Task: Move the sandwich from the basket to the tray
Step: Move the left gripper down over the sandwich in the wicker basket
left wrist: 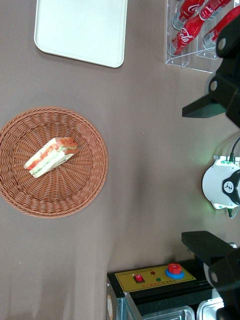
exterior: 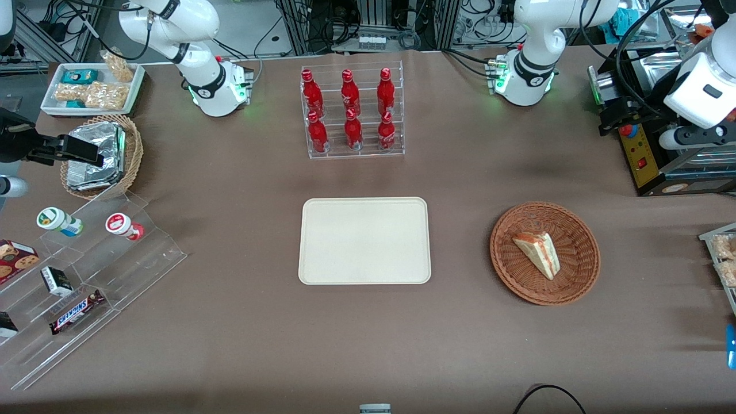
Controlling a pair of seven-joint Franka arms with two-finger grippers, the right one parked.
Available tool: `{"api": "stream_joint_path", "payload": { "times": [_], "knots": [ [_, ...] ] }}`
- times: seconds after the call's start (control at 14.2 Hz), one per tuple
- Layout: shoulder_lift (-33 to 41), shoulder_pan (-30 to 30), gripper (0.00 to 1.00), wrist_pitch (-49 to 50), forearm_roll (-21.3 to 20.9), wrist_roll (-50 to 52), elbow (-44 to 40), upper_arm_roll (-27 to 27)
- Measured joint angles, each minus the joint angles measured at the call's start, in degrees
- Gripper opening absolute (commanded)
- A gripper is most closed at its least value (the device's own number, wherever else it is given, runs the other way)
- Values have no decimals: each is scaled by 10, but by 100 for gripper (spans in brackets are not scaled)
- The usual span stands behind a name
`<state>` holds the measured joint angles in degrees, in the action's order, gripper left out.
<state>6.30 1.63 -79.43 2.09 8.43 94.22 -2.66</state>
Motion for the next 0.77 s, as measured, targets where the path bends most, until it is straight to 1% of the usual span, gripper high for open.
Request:
{"api": "stream_joint_path", "payload": {
  "times": [0.49,0.63,0.77],
  "knots": [
    [-3,0,100,0,1,1,3,0],
    [-18,0,100,-3,1,1,12,1],
    [-48,-1,100,-37,2,9,28,2]
  ]
}}
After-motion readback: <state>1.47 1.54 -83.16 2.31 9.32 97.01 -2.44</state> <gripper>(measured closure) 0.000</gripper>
